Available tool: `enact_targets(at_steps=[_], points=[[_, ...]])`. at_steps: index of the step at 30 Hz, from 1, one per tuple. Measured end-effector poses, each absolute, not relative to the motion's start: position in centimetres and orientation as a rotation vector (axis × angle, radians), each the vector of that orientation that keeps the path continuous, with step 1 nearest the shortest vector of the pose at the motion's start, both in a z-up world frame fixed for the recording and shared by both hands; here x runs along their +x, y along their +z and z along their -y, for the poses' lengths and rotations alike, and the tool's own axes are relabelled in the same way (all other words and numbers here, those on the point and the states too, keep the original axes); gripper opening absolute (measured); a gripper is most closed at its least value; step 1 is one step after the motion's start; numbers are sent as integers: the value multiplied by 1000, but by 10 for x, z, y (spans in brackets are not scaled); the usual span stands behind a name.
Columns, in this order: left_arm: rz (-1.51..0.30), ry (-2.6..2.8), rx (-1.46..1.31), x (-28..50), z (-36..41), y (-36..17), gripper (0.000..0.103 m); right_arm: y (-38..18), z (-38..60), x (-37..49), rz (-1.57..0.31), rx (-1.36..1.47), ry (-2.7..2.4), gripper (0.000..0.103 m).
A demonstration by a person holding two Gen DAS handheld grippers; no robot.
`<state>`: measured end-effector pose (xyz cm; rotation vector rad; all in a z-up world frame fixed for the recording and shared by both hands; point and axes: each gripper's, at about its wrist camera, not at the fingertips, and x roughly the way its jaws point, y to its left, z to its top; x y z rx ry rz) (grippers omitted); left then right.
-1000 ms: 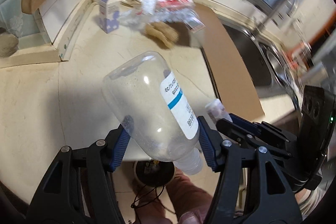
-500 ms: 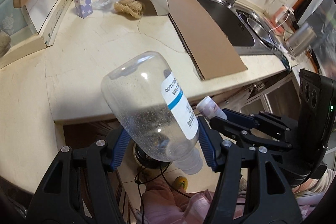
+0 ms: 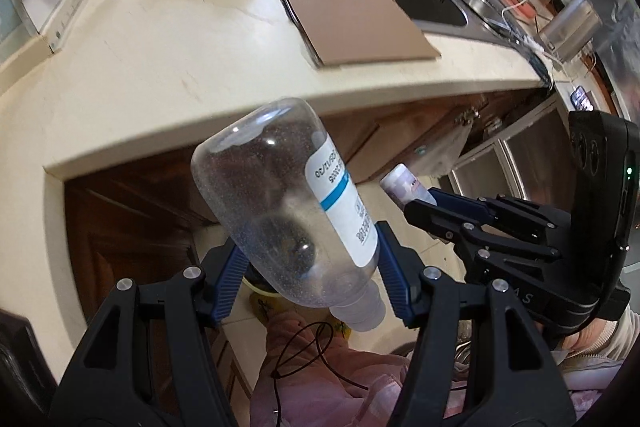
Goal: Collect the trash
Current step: 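Carry both bottles down over the black bin and open both grippers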
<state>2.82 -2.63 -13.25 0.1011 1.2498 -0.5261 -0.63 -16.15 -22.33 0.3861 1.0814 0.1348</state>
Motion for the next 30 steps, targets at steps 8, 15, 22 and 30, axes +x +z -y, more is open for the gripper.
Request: enact_targets(at_steps=[8,15,22,30], points=[[-1301,-495,146,3,53,-188,58,-274,189,-33,-1152,406,128,26],[-1366,-463,117,-2,60,-256,58,-335,200,-40,-1230,407,119,26],[-1410,-452,85,5,60,-328,58,-397,204,-32,-1280,421,110,26],[-1478,-409,61,17,48,-413,58,-474,195,-7,-1344,463,91,26]])
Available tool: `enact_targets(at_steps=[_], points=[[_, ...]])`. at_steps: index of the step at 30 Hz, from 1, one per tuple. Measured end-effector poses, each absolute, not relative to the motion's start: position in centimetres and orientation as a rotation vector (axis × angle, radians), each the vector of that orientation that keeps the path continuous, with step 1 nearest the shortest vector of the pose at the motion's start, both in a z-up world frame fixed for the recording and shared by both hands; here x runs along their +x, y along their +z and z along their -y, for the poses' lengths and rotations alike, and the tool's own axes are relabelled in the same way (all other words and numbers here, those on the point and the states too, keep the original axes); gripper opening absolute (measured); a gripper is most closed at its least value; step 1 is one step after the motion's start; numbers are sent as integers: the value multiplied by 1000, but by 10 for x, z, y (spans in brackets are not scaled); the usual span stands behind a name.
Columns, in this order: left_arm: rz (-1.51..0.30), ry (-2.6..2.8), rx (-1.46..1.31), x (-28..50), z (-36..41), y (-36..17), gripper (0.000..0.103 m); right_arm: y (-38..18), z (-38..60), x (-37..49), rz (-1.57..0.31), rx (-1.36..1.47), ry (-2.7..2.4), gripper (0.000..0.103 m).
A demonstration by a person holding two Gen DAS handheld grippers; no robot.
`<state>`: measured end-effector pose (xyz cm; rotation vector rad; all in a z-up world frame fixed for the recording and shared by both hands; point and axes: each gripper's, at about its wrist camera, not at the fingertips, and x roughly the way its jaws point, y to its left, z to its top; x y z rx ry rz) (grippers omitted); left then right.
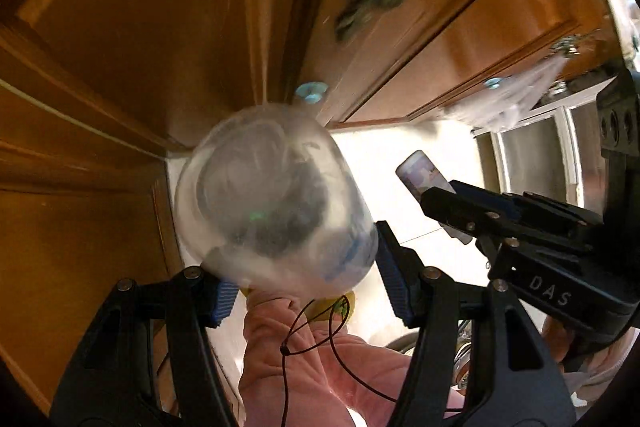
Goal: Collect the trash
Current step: 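Carry both bottles down over the black bin and open both grippers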
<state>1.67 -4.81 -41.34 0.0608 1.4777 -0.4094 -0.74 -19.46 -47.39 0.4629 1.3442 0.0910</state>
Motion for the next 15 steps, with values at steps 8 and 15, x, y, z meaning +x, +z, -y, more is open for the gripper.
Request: enact_targets(at_steps=[8,15], points=[[-1513,-424,75,32,33,-490,58,-548,170,15,-1378,422,108,26],[-1567,-408,110,43,30,-554,59,-630,158,29,-1428,446,118,26]])
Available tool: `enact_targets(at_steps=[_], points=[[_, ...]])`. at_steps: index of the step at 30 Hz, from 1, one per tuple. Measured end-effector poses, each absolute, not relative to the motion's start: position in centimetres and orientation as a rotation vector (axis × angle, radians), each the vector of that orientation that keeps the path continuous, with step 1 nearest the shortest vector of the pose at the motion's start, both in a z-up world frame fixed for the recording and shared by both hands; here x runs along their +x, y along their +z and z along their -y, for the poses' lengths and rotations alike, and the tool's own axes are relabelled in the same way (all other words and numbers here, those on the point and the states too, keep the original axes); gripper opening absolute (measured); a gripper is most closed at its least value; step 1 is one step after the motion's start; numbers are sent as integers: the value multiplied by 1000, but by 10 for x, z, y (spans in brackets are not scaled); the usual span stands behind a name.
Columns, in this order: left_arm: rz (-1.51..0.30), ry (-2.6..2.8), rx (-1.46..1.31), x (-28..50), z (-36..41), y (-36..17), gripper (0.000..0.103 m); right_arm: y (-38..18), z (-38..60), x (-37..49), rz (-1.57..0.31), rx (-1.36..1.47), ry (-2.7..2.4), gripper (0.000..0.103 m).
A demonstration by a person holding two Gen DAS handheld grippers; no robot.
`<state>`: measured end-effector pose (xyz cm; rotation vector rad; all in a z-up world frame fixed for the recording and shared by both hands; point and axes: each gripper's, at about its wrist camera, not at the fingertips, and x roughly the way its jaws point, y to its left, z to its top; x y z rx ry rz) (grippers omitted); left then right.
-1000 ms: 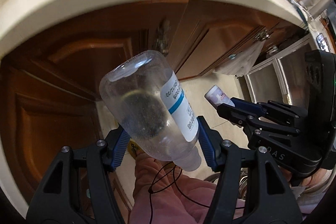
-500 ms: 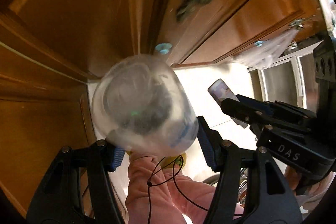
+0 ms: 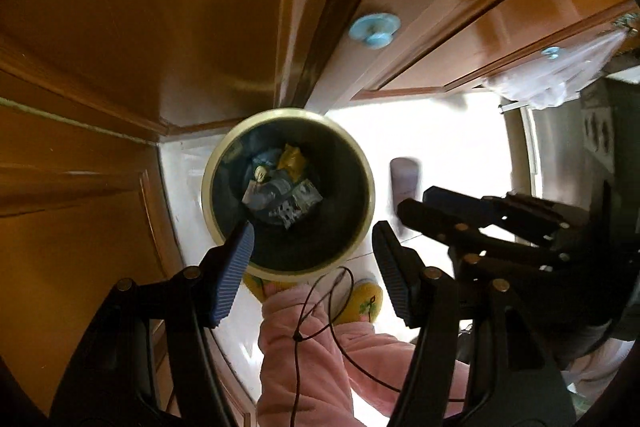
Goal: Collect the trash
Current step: 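Carry both bottles down over the black bin and open both grippers, then raise both tools back up to the counter trash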
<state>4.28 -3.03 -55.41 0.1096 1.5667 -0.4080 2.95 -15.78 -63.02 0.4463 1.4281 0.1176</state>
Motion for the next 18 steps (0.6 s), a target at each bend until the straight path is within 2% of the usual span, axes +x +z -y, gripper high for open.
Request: enact_targets(at_steps=[5,7,11,18], points=[[-1595,-388,99,43,20,-575,65,-670,160,33,-1472,511,98,47],[-1602,-386,102,43,19,-578,68,-675,162,31,-1474,516,87,50],[-1606,-382,120,42,21,-573,68,-674,164,27,-1472,523,88,55],[-1590,-380,120,39,25,-541,68,-654,175,18,-1446,526,78,55]])
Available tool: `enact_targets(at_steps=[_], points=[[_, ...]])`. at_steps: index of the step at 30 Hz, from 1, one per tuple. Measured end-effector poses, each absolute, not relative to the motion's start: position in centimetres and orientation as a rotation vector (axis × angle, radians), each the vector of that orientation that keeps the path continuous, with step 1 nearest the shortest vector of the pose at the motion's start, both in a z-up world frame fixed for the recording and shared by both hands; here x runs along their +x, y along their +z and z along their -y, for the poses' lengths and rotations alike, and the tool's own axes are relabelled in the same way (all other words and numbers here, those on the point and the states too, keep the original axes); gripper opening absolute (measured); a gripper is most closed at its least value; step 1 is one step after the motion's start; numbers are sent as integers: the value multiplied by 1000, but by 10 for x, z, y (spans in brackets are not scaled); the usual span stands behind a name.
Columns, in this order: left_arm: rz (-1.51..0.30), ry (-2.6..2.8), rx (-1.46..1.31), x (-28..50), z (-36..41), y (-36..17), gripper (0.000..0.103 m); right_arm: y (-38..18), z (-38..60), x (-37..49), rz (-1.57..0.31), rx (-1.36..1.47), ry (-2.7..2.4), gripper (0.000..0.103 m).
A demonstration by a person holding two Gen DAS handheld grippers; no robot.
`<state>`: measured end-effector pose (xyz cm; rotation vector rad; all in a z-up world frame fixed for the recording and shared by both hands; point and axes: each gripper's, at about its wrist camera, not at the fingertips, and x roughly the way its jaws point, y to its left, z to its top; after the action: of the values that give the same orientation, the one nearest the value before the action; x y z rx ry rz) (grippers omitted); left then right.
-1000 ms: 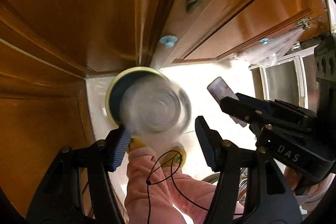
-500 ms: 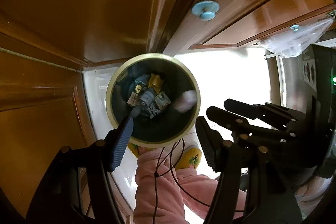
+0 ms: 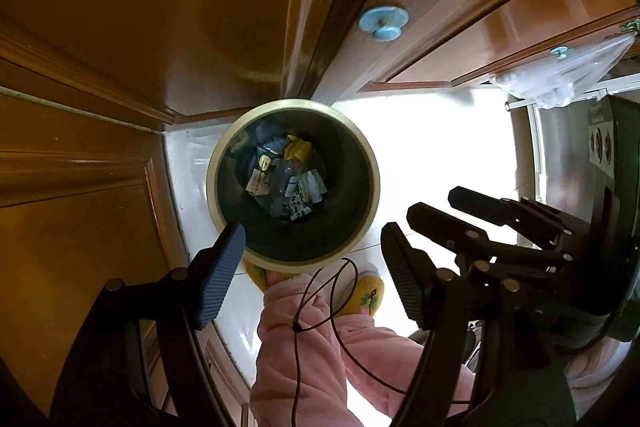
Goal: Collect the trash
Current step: 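Raise both tools back up to the counter trash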
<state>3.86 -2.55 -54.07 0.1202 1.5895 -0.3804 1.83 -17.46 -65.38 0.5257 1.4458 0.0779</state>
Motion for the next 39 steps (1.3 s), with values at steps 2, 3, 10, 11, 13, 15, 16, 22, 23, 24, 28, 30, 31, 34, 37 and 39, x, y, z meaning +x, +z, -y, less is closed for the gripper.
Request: enact_targets(at_steps=[2,3,10,11,13,15,16,22,23,24,28,30,31,34,37,39], points=[[-1576,-383,123,38,26,-527,68,-651,176,19,-1433,529,76,55],[-1569,-383,122,38,26,-519,68,-645,176,17,-1426,530,75,55],[-1540,-384,92,37,27,-464,68,-597,178,8,-1387,527,63,57],[-1536,-386,87,36,27,-456,68,-589,179,6,-1383,526,62,58],[-1525,-391,72,35,26,-436,68,-572,179,3,-1377,523,62,58],[-1514,-397,64,32,27,-414,68,-554,180,1,-1376,521,65,58],[-1508,-401,62,31,28,-403,68,-543,180,0,-1373,515,65,58],[-1457,-444,54,19,35,-328,68,-471,181,-11,-1336,492,71,58],[-1445,-454,57,18,36,-314,68,-459,182,-13,-1327,491,73,58],[-1433,-464,58,17,36,-302,68,-443,182,-15,-1313,488,78,58],[-1372,-490,48,13,35,-247,68,-383,182,-22,-1270,460,85,58],[-1338,-493,59,12,33,-220,68,-356,182,-25,-1248,440,87,58],[-1316,-498,64,13,31,-205,68,-340,181,-26,-1233,428,89,58],[-1266,-504,81,15,27,-168,68,-297,180,-30,-1187,397,81,58],[-1212,-494,71,23,20,-132,68,-257,180,-31,-1138,390,71,58],[-1174,-488,51,33,11,-105,68,-234,180,-30,-1107,388,68,58]])
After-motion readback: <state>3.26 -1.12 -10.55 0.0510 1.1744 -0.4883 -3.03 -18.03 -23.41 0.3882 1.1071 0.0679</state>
